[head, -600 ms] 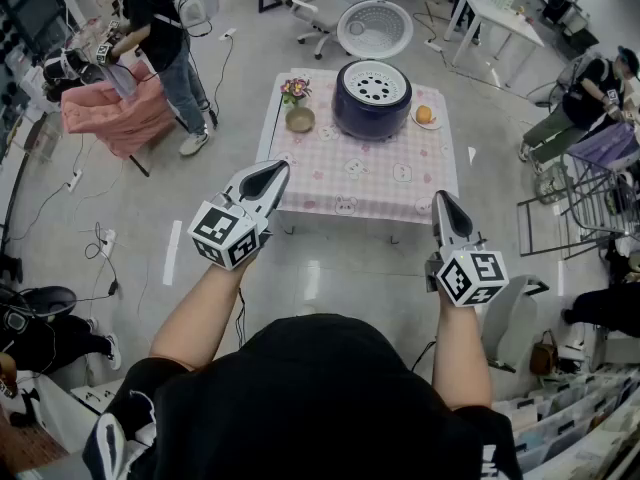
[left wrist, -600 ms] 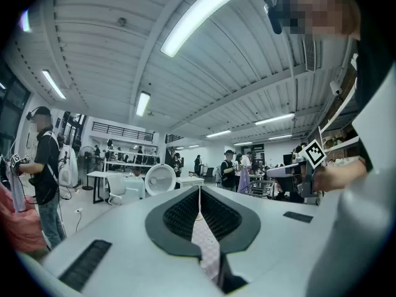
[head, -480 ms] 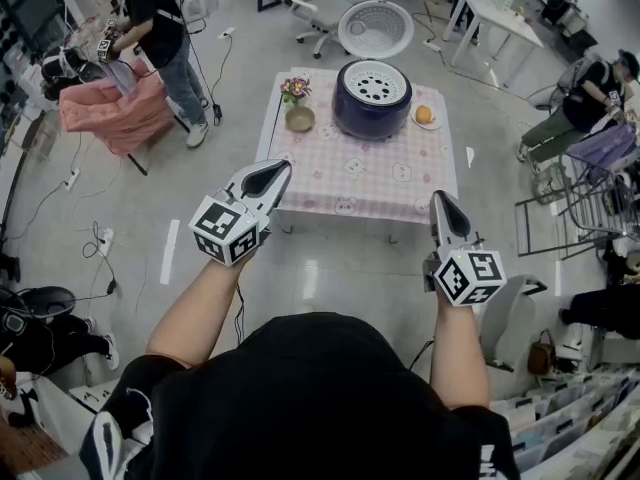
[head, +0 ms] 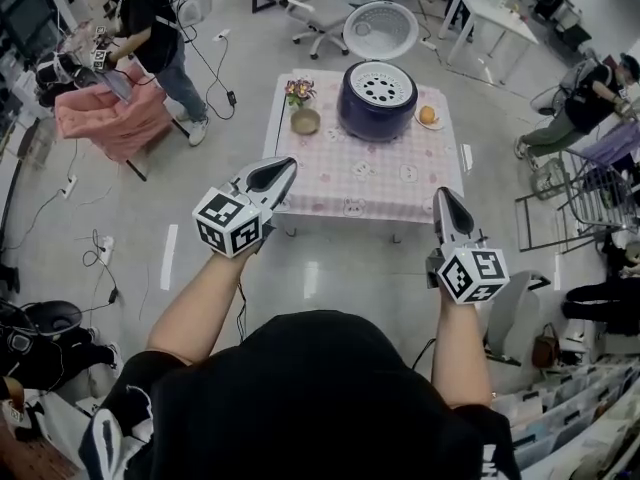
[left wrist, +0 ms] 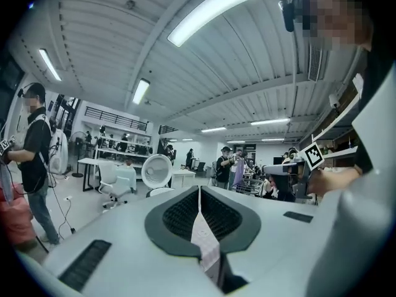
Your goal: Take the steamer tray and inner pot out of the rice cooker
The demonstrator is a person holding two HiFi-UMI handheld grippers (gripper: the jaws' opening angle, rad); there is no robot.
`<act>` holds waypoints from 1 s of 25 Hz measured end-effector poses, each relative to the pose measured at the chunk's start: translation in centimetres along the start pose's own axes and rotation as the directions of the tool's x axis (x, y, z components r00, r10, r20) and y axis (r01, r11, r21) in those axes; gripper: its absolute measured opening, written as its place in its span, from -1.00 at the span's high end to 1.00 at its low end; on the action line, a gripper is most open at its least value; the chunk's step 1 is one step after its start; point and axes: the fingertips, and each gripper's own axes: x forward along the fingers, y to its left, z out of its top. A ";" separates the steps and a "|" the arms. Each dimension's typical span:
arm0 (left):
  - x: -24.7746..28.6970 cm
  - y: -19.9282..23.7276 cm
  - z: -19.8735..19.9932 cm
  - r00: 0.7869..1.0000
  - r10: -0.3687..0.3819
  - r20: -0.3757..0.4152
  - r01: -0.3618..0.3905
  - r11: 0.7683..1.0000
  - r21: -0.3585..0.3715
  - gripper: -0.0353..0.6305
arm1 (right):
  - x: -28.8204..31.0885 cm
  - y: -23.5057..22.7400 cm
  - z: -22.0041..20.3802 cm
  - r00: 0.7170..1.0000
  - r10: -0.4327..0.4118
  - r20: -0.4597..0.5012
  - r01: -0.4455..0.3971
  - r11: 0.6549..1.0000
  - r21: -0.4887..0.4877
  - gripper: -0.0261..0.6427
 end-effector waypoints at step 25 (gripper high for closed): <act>9.8 4.0 -1.1 0.996 0.035 -0.087 -0.035 0.999 0.000 0.16 | 8.3 -7.5 -1.8 0.998 0.034 -0.044 -0.033 0.999 0.031 0.37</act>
